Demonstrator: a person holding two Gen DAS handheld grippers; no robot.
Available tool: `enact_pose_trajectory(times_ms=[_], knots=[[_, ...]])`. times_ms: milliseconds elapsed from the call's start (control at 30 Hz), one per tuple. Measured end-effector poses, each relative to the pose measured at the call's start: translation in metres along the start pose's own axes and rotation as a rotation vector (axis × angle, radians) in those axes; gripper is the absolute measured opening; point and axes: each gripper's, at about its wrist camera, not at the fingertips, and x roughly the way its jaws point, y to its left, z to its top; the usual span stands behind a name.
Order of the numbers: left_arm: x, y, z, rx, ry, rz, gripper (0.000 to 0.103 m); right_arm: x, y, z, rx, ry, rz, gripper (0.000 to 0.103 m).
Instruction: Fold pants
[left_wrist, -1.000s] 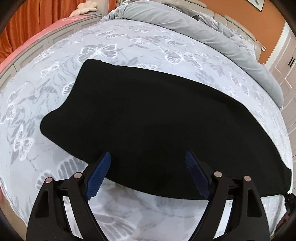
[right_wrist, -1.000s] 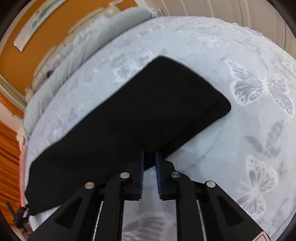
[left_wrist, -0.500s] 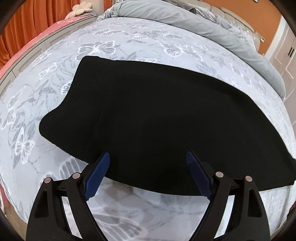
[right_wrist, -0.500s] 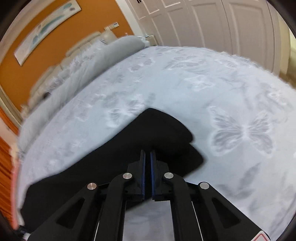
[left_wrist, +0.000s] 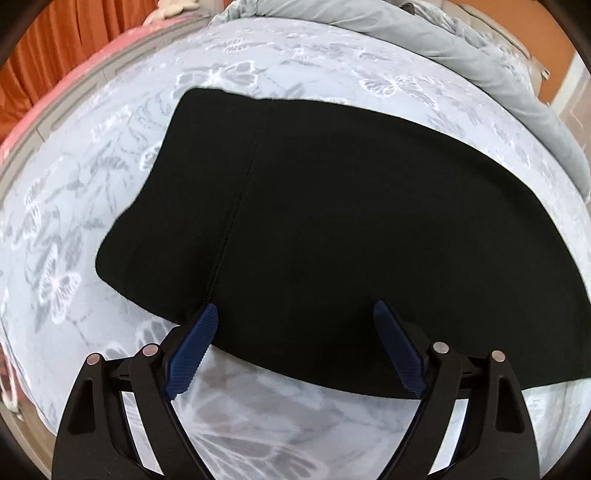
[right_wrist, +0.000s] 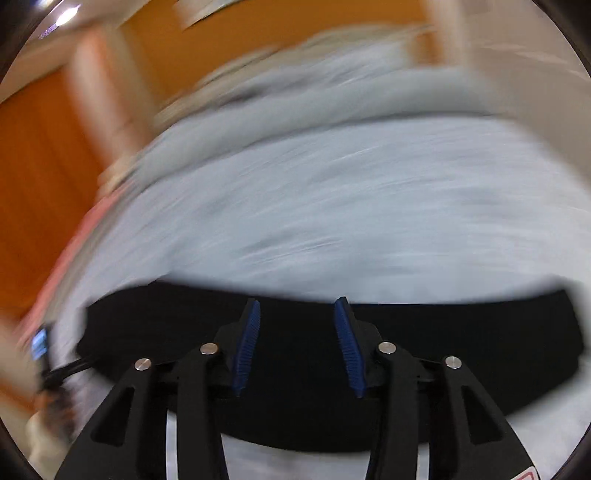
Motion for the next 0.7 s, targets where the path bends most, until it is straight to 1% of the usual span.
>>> enact_pose_trajectory(times_ms=[67, 100, 167, 200, 233, 267, 300, 333, 367, 400, 433, 467, 500, 533, 600, 633, 667, 700], knots=[[0.002, 0.002, -0.001, 0.002, 0.002, -0.004, 0.084, 0.071, 0.055, 0.02, -0.059, 0.122, 0.128, 0.042], [0.002, 0.004, -0.002, -0.002, 0.004, -0.014, 0.085, 0.092, 0.071, 0.026, -0.078, 0.145, 0.145, 0.042], [0.0, 0.008, -0.001, -0.01, 0.0, -0.04, 0.082, 0.148, 0.106, 0.046, -0.105, 0.193, 0.174, 0.042], [-0.003, 0.011, -0.001, -0.012, -0.011, -0.059, 0.081, 0.168, 0.115, 0.056, -0.102, 0.209, 0.178, 0.042], [-0.009, 0.016, -0.001, -0.013, -0.035, -0.081, 0.081, 0.19, 0.124, 0.064, -0.099, 0.217, 0.17, 0.042], [-0.016, 0.021, 0.0, -0.009, -0.07, -0.088, 0.082, 0.21, 0.134, 0.069, -0.107, 0.237, 0.163, 0.042], [-0.02, 0.024, 0.001, -0.002, -0.102, -0.047, 0.083, 0.223, 0.14, 0.069, -0.112, 0.26, 0.157, 0.042], [-0.024, 0.03, 0.002, 0.01, -0.15, 0.043, 0.086, 0.24, 0.146, 0.068, -0.12, 0.298, 0.152, 0.042], [-0.025, 0.036, 0.002, 0.021, -0.171, 0.092, 0.086, 0.254, 0.153, 0.067, -0.137, 0.342, 0.15, 0.042], [-0.021, 0.044, 0.003, 0.026, -0.164, 0.106, 0.086, 0.253, 0.159, 0.054, -0.152, 0.366, 0.156, 0.043], [-0.017, 0.05, 0.002, 0.023, -0.147, 0.096, 0.087, 0.26, 0.167, 0.049, -0.179, 0.39, 0.164, 0.042], [-0.011, 0.056, 0.002, 0.02, -0.117, 0.086, 0.087, 0.261, 0.173, 0.043, -0.214, 0.387, 0.172, 0.037], [-0.007, 0.061, 0.001, 0.021, -0.096, 0.088, 0.087, 0.261, 0.182, 0.036, -0.247, 0.378, 0.168, 0.023], [0.0, 0.066, 0.0, 0.022, -0.07, 0.093, 0.09, 0.264, 0.191, 0.036, -0.294, 0.35, 0.119, 0.018], [0.005, 0.076, 0.003, -0.015, -0.043, 0.047, 0.093, 0.271, 0.193, 0.044, -0.285, 0.302, 0.094, 0.004], [0.006, 0.08, 0.005, -0.036, -0.034, 0.026, 0.093, 0.275, 0.19, 0.053, -0.253, 0.261, 0.068, 0.004], [0.006, 0.082, 0.007, -0.052, -0.03, 0.016, 0.093, 0.281, 0.185, 0.062, -0.225, 0.223, 0.034, 0.0], [0.007, 0.083, 0.008, -0.063, -0.027, 0.014, 0.093, 0.284, 0.179, 0.067, -0.205, 0.215, 0.018, 0.0]])
